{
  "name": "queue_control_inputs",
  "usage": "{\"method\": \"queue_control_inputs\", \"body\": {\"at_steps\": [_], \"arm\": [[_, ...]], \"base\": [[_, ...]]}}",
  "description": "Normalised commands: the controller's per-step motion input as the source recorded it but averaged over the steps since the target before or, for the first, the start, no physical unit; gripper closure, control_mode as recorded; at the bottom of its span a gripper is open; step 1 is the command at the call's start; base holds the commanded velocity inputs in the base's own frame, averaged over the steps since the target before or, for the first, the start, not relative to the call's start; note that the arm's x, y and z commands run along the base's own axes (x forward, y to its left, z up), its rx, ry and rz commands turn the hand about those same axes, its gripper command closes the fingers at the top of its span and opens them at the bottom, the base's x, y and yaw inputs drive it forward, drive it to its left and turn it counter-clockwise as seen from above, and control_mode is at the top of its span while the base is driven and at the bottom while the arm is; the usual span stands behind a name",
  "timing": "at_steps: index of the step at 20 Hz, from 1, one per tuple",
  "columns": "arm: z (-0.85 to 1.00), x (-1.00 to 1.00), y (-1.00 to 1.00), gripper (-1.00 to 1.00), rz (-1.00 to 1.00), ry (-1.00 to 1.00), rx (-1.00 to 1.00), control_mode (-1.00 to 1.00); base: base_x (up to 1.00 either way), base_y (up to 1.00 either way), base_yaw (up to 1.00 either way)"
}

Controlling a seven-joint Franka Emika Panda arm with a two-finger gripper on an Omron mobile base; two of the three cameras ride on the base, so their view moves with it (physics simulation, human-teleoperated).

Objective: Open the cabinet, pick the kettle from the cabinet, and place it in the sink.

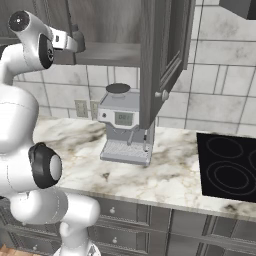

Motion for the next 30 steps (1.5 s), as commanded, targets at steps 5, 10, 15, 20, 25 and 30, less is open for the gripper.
{"method": "queue_control_inputs", "body": {"at_steps": [5,10,15,20,25,30], "arm": [[0.0,0.28,0.0,-1.0,-0.02,0.01,0.0,-1.0],[-0.04,0.14,0.01,-1.0,-0.03,0.0,0.0,-1.0],[-0.04,0.14,0.07,1.0,-0.08,0.0,0.0,-1.0],[-0.06,0.15,0.0,1.0,-0.07,0.0,0.02,-1.0],[-0.07,0.02,-0.04,1.0,-0.02,0.0,0.15,-1.0],[-0.11,-0.18,0.03,1.0,0.0,-0.11,0.19,-1.0]], "base": [[0.0,0.0,0.0],[0.0,0.0,0.0],[0.0,0.0,0.0],[0.0,0.0,0.0],[0.0,0.0,0.0],[0.0,0.0,0.0]]}}
